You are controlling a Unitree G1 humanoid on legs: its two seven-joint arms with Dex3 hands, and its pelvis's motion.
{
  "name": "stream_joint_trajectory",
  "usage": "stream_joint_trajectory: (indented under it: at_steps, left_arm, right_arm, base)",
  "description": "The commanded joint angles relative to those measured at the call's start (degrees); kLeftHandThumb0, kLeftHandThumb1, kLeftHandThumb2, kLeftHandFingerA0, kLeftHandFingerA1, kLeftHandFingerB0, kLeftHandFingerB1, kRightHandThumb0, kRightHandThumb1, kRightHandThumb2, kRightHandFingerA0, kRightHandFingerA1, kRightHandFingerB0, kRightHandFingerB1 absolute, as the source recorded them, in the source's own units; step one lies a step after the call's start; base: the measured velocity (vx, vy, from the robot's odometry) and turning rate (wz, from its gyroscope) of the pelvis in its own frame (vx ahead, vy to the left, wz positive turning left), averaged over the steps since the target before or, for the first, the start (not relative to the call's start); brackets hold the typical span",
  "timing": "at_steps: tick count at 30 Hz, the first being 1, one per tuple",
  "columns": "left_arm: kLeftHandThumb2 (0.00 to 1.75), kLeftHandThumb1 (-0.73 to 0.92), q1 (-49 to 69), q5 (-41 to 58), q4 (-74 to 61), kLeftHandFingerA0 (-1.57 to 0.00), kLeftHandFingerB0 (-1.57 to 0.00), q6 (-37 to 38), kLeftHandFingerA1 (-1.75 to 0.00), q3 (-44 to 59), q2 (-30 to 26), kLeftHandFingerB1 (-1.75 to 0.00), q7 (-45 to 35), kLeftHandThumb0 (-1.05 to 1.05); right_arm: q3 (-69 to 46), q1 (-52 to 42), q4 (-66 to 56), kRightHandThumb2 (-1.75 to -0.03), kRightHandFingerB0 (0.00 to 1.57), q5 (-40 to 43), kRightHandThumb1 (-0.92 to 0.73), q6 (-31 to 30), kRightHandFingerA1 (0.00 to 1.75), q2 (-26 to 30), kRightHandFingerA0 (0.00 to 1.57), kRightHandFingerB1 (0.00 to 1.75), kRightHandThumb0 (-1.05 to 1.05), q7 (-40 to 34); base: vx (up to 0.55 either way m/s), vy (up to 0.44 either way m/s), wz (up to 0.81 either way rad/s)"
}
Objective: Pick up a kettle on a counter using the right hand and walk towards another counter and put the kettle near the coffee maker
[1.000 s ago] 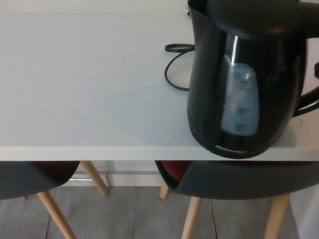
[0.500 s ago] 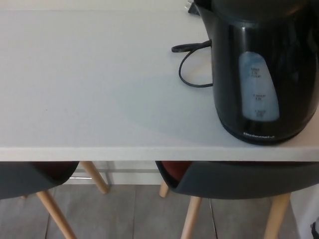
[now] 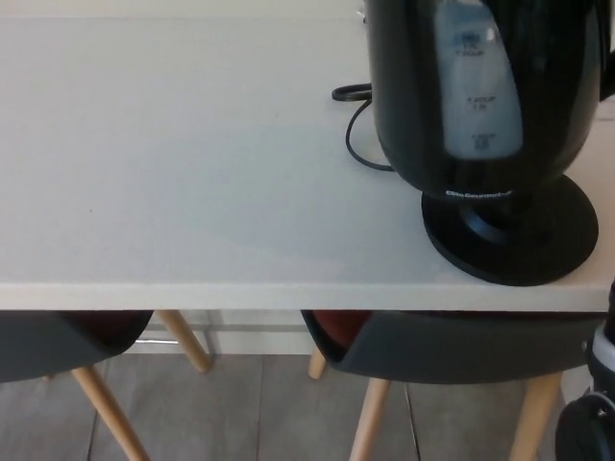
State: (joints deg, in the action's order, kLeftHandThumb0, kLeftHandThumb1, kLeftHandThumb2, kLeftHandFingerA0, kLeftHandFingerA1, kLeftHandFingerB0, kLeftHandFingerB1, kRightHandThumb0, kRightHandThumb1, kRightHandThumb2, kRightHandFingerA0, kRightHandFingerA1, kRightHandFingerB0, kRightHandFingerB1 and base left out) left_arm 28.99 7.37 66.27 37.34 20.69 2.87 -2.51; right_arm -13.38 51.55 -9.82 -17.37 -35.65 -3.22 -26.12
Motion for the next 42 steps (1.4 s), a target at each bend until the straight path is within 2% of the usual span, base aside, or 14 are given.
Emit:
stream_joint_trajectory:
  at_steps: [1,4,10,12,15,16,17,18,23,25,26,27,33,42]
  left_arm:
    - [1.4,0.33,0.72,-0.46,-0.01,-1.08,-0.98,6.3,-1.18,-0.42,-0.69,-0.95,0.41,-0.09]
    - [1.43,0.32,1.58,0.28,-1.21,-1.03,-0.99,6.53,-1.21,-0.12,-0.16,-0.98,-0.24,-0.11]
    - [1.48,0.26,3.72,0.48,-4.69,-1.01,-0.99,5.43,-1.22,-0.18,0.8,-0.97,-0.01,-0.1]
    - [1.5,0.23,3.46,0.62,-4.82,-1.04,-1.0,4.96,-1.26,-0.21,0.79,-1.0,-0.67,-0.07]
    - [1.5,0.23,3.66,0.35,-4.71,-1.04,-1.0,4.95,-1.26,-0.31,0.56,-1.0,-0.81,-0.07]
    - [1.46,0.27,3.28,0.55,-3.86,-1.06,-1.0,5.31,-1.21,-0.19,0.17,-0.99,-1.63,-0.1]
    - [1.46,0.27,3.11,0.63,-3.48,-1.06,-1.0,5.47,-1.21,-0.14,-0.01,-0.99,-1.99,-0.1]
    - [1.45,0.3,3.48,0.54,-4.51,-1.0,-0.98,4.94,-1.24,-0.21,0.34,-1.0,-1.28,-0.09]
    - [1.44,0.32,4.1,0.4,-6.83,-1.01,-1.0,3.7,-1.22,-0.46,1.12,-1.01,-0.39,-0.11]
    - [1.52,0.24,2.98,0.12,-5.32,-1.05,-1.02,4.03,-1.22,-0.56,0.6,-1.01,-0.64,-0.1]
    - [1.51,0.24,3.0,0.26,-5.51,-1.05,-1.02,3.87,-1.24,-0.55,0.69,-1.01,-0.78,-0.1]
    - [1.48,0.28,3.4,-0.15,-6.04,-1.05,-0.99,4.22,-1.25,-0.84,0.79,-1.04,-0.45,-0.12]
    - [1.45,0.3,3.87,-0.31,-6.38,-1.04,-0.99,4.16,-1.22,-1.07,0.47,-1.0,0.38,-0.11]
    - [1.48,0.25,3.94,0.29,-5.36,-1.03,-0.99,3.82,-1.24,-0.74,0.61,-0.99,0.08,-0.1]
  right_arm:
    - [-1.54,1.16,-0.13,-1.49,0.89,2.6,-0.3,1.72,1.75,-1.1,1.05,1.62,-0.19,-1.76]
    - [-3.66,-0.21,0.31,-1.42,0.82,4.97,-0.34,3.37,1.75,-3.06,1.03,1.68,-0.2,-2.12]
    - [-7.29,1.09,0.15,-1.4,0.86,8.4,-0.4,1.62,1.75,-6.26,1.05,1.58,-0.17,-3.14]
    - [-7.54,1.69,-1.61,-1.22,0.79,10.0,-0.54,-2.28,1.75,-8.6,1.07,1.52,-0.23,-2.53]
    - [-7.74,1.27,-2.7,-1.22,0.79,10.52,-0.54,-3.36,1.75,-9.44,1.07,1.52,-0.23,-2.4]
    - [-7.25,0.22,-4.42,-1.32,0.79,11.76,-0.51,-4.1,1.75,-10.63,1.09,1.64,-0.24,-1.14]
    - [-7.03,-0.24,-5.17,-1.32,0.79,12.33,-0.51,-4.45,1.75,-11.12,1.09,1.64,-0.24,-0.62]
    - [-3.43,-3.47,-8.57,-1.45,0.99,12.22,-0.46,-5.49,1.75,-13.02,1.15,1.53,-0.18,1.06]
    - [8.19,-13.54,-19.54,-1.4,0.85,15.24,-0.41,-10.12,1.75,-15.66,1.06,1.6,-0.18,5.8]
    - [11.71,-16.38,-23.56,-1.42,0.85,16.86,-0.37,-12.18,1.75,-16.39,1.06,1.6,-0.19,6.38]
    - [13.27,-17.55,-25.58,-1.42,0.85,17.21,-0.41,-13.52,1.75,-15.87,1.08,1.51,-0.14,6.77]
    - [15.35,-18.98,-28.8,-1.4,0.8,18.03,-0.44,-15.72,1.75,-15.06,1.05,1.65,-0.19,7.9]
    - [20.72,-22.61,-40.76,-1.34,0.75,20.17,-0.47,-24.29,1.75,-9.42,1.04,1.7,-0.19,12.87]
    - [16.24,-21.94,-45.75,-1.38,0.74,21.2,-0.42,-30.77,1.75,-7.93,1.01,1.67,-0.2,15.54]
  base:
    - [0.0,0.0,0.0]
    - [0.0,0.0,0.0]
    - [0.0,0.0,0.0]
    - [0.0,0.0,0.0]
    - [0.0,0.0,0.0]
    - [0.0,0.0,0.0]
    - [0.0,0.0,0.0]
    - [0.0,0.0,0.0]
    - [0.0,0.0,0.0]
    - [0.0,0.0,0.0]
    - [0.0,0.0,0.0]
    - [0.0,0.0,0.0]
    - [0.0,0.0,0.0]
    - [0.0,0.0,0.0]
